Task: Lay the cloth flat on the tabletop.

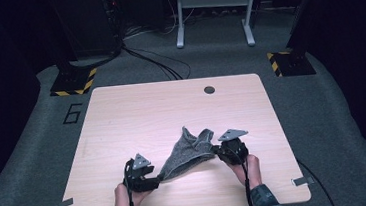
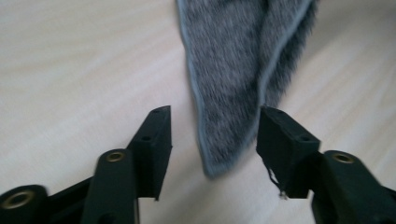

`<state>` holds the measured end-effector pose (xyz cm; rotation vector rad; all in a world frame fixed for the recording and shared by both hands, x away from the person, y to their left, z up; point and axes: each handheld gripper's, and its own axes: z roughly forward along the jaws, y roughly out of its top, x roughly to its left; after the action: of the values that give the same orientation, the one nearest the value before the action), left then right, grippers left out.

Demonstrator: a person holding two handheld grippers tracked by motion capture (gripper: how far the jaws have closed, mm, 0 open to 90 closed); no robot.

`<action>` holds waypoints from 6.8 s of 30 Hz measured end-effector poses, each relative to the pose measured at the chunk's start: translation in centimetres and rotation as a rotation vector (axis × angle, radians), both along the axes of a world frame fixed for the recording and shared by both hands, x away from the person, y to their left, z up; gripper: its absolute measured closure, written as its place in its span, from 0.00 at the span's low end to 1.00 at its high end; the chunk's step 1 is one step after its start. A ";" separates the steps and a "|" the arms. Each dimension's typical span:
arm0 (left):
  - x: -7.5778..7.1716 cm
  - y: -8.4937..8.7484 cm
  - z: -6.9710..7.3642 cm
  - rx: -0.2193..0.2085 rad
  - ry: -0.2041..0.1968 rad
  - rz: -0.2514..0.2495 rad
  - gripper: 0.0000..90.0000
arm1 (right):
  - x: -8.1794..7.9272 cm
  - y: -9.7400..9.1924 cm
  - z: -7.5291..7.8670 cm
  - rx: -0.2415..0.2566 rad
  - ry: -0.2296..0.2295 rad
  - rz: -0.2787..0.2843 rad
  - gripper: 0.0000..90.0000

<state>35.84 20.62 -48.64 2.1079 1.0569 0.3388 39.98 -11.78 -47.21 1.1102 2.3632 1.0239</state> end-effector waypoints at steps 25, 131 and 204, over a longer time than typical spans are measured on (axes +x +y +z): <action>5.0 -5.8 -2.4 0.169 -0.001 -0.006 0.51 | -0.6 -2.0 0.4 0.019 -0.001 -0.041 0.95; 10.0 -1.0 -0.6 0.093 0.064 0.106 0.31 | 5.4 -3.2 -0.5 -0.042 0.133 -0.106 0.52; 13.2 1.1 9.8 -0.027 -0.147 0.131 0.97 | 9.0 -2.1 9.6 0.027 -0.084 -0.112 0.98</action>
<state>49.04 21.72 -38.81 1.9626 1.1081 0.5322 48.99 -13.89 -37.63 1.1716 2.2018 1.0450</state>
